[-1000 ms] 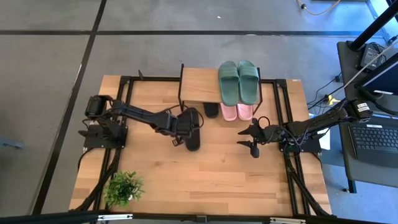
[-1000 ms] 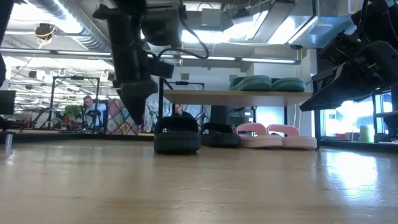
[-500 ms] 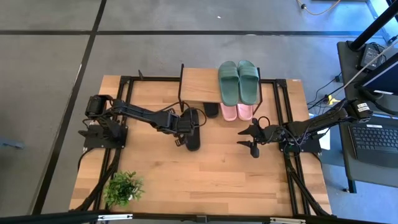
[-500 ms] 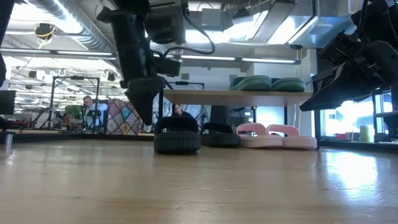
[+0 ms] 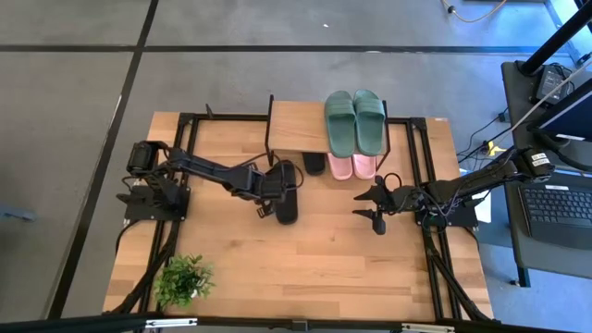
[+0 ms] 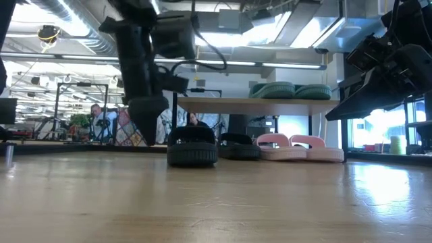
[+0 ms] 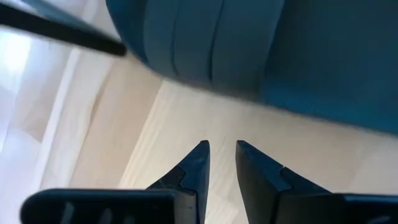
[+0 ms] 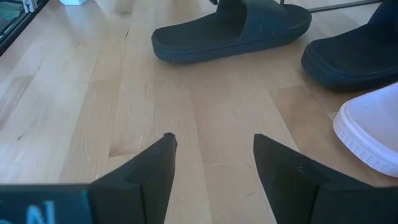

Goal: Pick and place slides into the shelf
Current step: Put the black slide under the shelf

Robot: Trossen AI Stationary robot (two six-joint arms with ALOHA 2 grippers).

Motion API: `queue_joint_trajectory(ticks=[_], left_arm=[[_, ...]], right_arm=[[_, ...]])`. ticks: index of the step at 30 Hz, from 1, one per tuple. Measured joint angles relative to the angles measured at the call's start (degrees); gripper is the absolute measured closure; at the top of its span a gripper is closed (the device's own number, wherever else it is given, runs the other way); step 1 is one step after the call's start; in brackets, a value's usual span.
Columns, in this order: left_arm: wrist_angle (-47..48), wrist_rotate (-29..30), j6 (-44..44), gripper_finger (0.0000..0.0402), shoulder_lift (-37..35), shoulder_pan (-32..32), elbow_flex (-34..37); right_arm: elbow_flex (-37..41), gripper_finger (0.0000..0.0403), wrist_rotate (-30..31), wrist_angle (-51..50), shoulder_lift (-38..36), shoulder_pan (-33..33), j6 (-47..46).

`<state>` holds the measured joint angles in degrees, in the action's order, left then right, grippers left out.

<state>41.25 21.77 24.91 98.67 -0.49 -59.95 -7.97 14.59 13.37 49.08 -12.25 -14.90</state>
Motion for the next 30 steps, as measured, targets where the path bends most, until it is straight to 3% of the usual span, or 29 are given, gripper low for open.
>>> queue_joint_trajectory(ticks=[13, 19, 30], left_arm=[[-10.27, 0.56, 0.03, 0.033, 0.02, 1.55, 5.14], [-12.2, 6.57, -0.05, 0.033, 0.02, 3.02, 5.14], [-17.96, 5.2, -3.05, 0.033, 0.02, 4.26, 5.14]], right_arm=[[0.0, 0.0188, 0.0, 0.07, 0.0, 0.01, -0.03], [0.0, 0.0188, 0.0, 0.07, 0.0, 0.02, -0.03], [0.0, 0.0188, -0.02, 0.04, 0.0, 0.01, 0.0]])
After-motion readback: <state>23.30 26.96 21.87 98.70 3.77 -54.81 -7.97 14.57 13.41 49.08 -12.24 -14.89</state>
